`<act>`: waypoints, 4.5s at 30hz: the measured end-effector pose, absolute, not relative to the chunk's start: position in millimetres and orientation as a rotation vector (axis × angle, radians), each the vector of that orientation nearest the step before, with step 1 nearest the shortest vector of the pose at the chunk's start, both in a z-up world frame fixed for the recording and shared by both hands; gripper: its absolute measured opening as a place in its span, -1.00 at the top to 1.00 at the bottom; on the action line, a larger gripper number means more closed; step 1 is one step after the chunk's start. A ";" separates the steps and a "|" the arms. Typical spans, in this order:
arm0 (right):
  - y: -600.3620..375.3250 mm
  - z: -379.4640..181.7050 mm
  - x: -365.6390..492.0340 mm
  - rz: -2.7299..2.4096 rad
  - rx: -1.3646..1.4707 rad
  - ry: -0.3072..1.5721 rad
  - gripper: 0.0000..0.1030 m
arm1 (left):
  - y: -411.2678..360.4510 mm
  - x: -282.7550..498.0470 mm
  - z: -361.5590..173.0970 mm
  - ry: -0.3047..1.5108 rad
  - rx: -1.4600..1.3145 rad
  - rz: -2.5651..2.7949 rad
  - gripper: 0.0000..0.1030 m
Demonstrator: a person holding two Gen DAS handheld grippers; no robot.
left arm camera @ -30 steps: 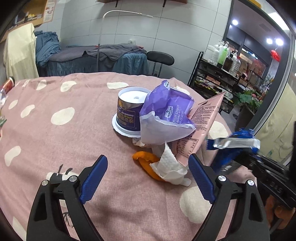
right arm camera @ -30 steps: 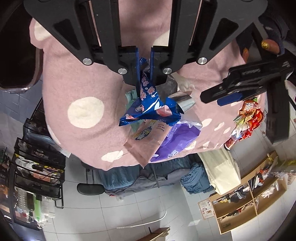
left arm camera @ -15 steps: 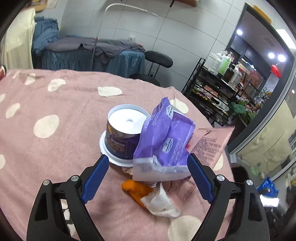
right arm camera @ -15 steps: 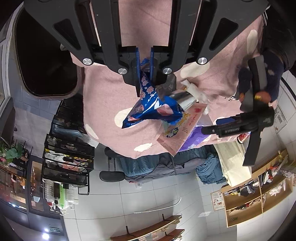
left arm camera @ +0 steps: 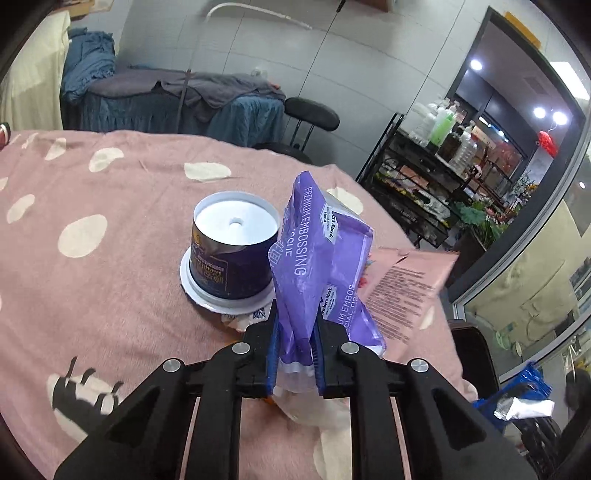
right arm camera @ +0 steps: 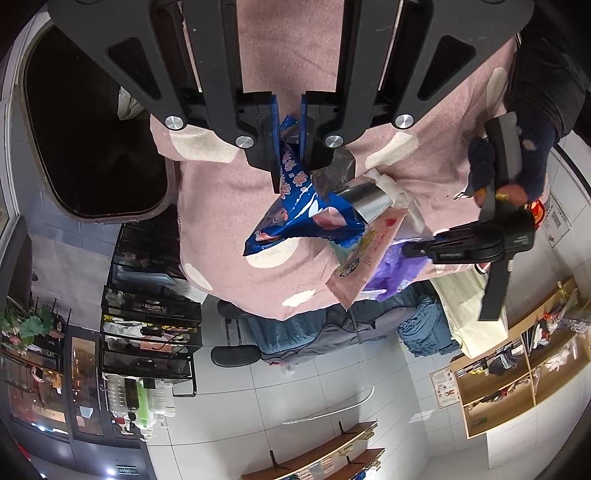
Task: Collect trash
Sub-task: 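Grasp the purple packet with the left tool and lift it, then carry the blue wrapper over the bin and open the right tool, then move the purple packet over the bin and open the left tool, then move both tools back over the table toward the remaining trash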
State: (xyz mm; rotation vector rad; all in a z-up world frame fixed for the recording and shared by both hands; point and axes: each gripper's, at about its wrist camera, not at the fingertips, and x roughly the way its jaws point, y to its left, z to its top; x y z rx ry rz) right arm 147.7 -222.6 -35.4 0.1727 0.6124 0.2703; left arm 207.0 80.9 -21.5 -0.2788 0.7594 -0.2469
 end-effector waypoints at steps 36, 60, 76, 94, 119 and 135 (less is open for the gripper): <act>-352.3 -100.8 141.8 -0.226 0.167 0.754 0.83 | -91.8 101.6 -11.5 0.669 -0.035 -0.534 0.71; -377.6 -124.4 123.3 -0.317 0.267 0.753 -0.47 | -155.1 105.5 -34.7 0.766 0.072 -0.621 0.70; -432.9 -79.0 100.4 -0.503 0.352 0.579 -0.61 | -218.2 126.3 -54.8 0.861 0.195 -0.679 0.70; -450.5 -75.9 95.7 -0.544 0.356 0.564 -0.74 | -248.7 126.3 -74.5 0.884 0.350 -0.657 -0.71; -378.1 -64.5 125.5 -0.310 0.307 0.562 -0.82 | -157.4 92.6 -18.4 0.596 0.245 -0.498 -0.89; -260.1 -44.0 164.1 0.040 0.200 0.581 -0.82 | -21.8 110.8 -17.9 0.625 0.116 -0.194 -0.89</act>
